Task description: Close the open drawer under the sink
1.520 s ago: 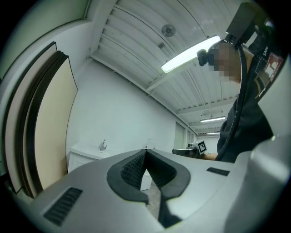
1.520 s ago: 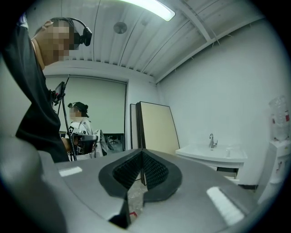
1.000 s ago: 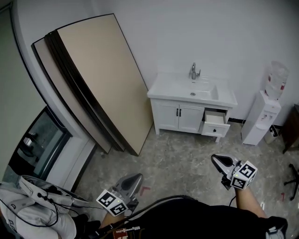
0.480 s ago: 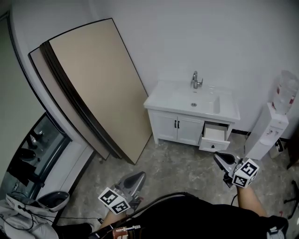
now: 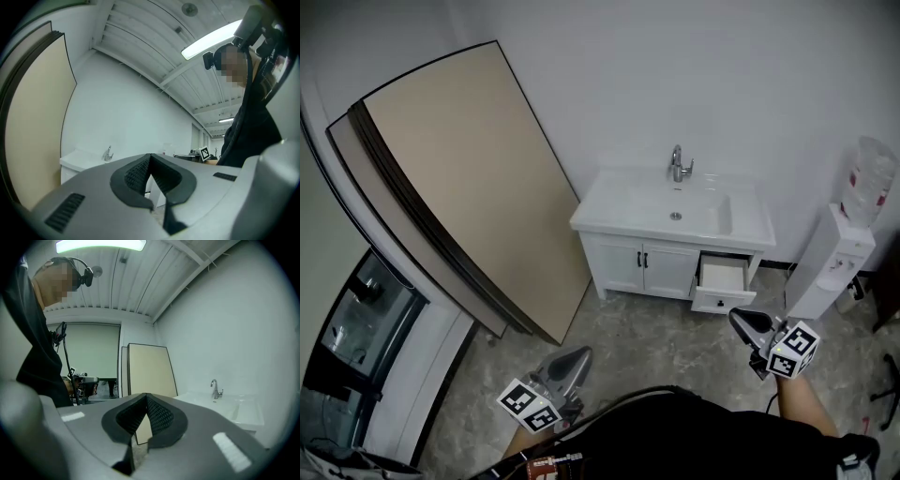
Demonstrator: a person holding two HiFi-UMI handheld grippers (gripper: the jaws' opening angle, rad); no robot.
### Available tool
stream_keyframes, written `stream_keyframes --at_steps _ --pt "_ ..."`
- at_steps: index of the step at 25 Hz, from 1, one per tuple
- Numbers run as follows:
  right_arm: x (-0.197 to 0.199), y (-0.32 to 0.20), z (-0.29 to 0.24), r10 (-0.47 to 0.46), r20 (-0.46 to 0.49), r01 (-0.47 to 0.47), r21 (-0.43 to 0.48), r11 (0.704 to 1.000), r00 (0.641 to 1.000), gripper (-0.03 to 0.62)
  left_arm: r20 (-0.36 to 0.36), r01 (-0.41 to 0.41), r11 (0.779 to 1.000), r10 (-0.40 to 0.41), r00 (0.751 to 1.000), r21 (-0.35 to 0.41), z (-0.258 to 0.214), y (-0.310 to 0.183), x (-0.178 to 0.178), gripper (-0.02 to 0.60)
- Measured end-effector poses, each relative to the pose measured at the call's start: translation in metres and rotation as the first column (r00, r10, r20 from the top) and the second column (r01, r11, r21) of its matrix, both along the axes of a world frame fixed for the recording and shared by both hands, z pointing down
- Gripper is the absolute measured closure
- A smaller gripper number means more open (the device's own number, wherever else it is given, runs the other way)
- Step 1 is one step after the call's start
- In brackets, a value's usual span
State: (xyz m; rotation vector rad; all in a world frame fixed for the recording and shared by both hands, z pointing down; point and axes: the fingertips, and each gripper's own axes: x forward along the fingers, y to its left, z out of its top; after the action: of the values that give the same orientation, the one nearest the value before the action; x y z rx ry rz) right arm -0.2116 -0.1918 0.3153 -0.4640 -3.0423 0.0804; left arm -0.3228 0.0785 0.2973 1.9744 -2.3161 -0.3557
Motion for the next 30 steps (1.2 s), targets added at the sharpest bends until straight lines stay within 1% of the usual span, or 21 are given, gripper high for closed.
stream_keyframes --at_steps 5,10,15,19,22,24,28,30 --pt "-0.054 0.0 -0.006 0.056 -0.003 -0.055 0.02 0.998 0.998 0.594 0.002 -0.064 0.997 0.063 0.998 0.035 -0.001 -0.011 -0.068 0.581" --pt "-0.114 0.016 -0.023 0.109 0.02 -0.11 0.03 0.993 0.994 0.594 0.021 -0.116 0.993 0.116 0.993 0.035 -0.013 -0.004 -0.146 0.581" --pt "-0.178 0.024 -0.034 0.146 0.032 -0.147 0.031 0.989 0.989 0.594 0.038 -0.137 0.989 0.135 0.99 0.048 -0.022 0.005 -0.221 0.581" --pt "-0.223 0.032 -0.027 0.162 0.019 -0.163 0.024 0.986 0.987 0.594 0.005 -0.132 0.991 0.132 0.991 0.031 -0.007 0.017 -0.272 0.581" --pt "-0.253 0.04 -0.023 0.147 0.01 -0.147 0.023 0.989 0.989 0.594 0.003 -0.134 0.989 0.134 0.991 0.058 -0.011 0.021 -0.296 0.581" --pt "-0.272 0.04 -0.022 0.129 0.001 -0.129 0.028 0.991 0.992 0.594 0.004 -0.124 0.991 0.124 0.992 0.057 -0.01 0.021 -0.312 0.581" --pt "-0.304 0.024 -0.016 0.107 -0.01 -0.107 0.024 0.994 0.994 0.594 -0.013 -0.105 0.993 0.106 0.994 0.058 -0.004 0.01 -0.337 0.581" --pt "-0.317 0.01 -0.013 0.092 -0.003 -0.092 0.017 0.996 0.996 0.594 -0.025 -0.087 0.994 0.089 0.996 0.07 -0.005 -0.001 -0.346 0.581"
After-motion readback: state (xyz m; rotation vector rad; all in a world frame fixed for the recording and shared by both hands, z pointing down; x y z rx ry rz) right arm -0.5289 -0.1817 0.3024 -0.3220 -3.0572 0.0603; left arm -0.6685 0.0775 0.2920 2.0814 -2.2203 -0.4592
